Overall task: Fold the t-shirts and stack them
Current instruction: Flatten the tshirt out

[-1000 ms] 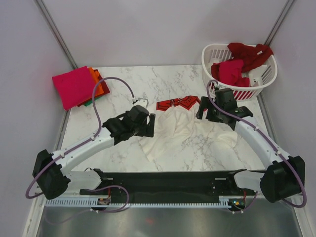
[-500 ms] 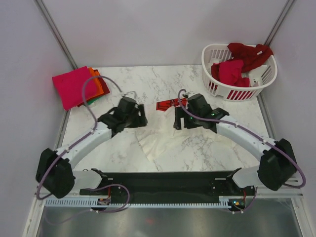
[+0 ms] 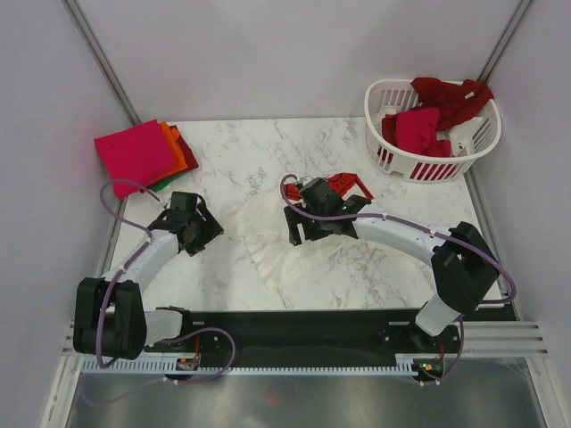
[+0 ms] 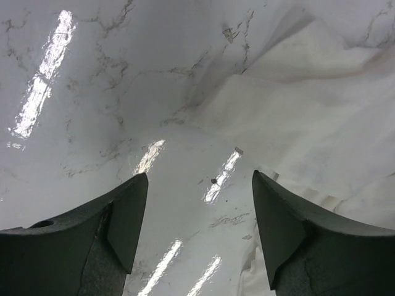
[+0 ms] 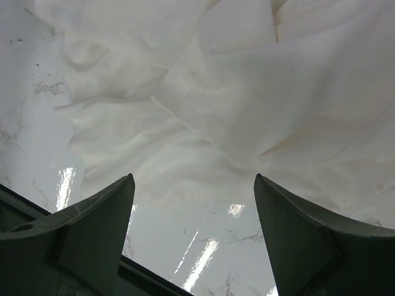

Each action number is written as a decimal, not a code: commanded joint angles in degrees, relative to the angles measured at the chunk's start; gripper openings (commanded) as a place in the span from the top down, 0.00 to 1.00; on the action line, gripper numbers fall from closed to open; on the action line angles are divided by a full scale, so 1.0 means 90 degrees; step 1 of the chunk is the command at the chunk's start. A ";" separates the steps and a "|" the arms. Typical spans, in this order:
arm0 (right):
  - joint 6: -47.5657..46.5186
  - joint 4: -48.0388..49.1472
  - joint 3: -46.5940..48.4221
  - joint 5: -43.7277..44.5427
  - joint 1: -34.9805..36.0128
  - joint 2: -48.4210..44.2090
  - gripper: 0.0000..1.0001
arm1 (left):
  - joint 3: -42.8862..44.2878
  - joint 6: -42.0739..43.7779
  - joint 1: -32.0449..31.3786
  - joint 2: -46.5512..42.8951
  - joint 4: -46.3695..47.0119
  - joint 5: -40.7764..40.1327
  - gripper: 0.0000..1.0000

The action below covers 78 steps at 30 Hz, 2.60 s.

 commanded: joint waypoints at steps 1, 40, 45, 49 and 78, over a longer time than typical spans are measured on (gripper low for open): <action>-0.0118 0.0040 -0.0267 0.0231 -0.0006 -0.0353 0.13 | -0.0047 -0.0500 0.0051 0.0261 0.0578 -0.0191 0.24; -0.0177 0.0147 0.0160 0.0348 0.0315 -0.0045 0.19 | 0.0382 -0.0617 0.0168 0.1756 0.1468 0.0190 0.98; -0.0157 -0.0077 0.0865 0.1002 0.0462 0.0963 0.26 | 0.0334 -0.0598 0.0168 0.1717 0.1536 0.0200 0.98; -0.0216 -0.0243 0.1508 0.1295 0.0589 0.1764 0.29 | 0.0304 -0.0588 0.0168 0.1707 0.1595 0.0239 0.98; -0.0440 -0.0916 0.2085 0.2271 0.0765 0.2157 1.00 | 0.0324 -0.0500 0.0168 0.1795 0.1693 0.0297 0.98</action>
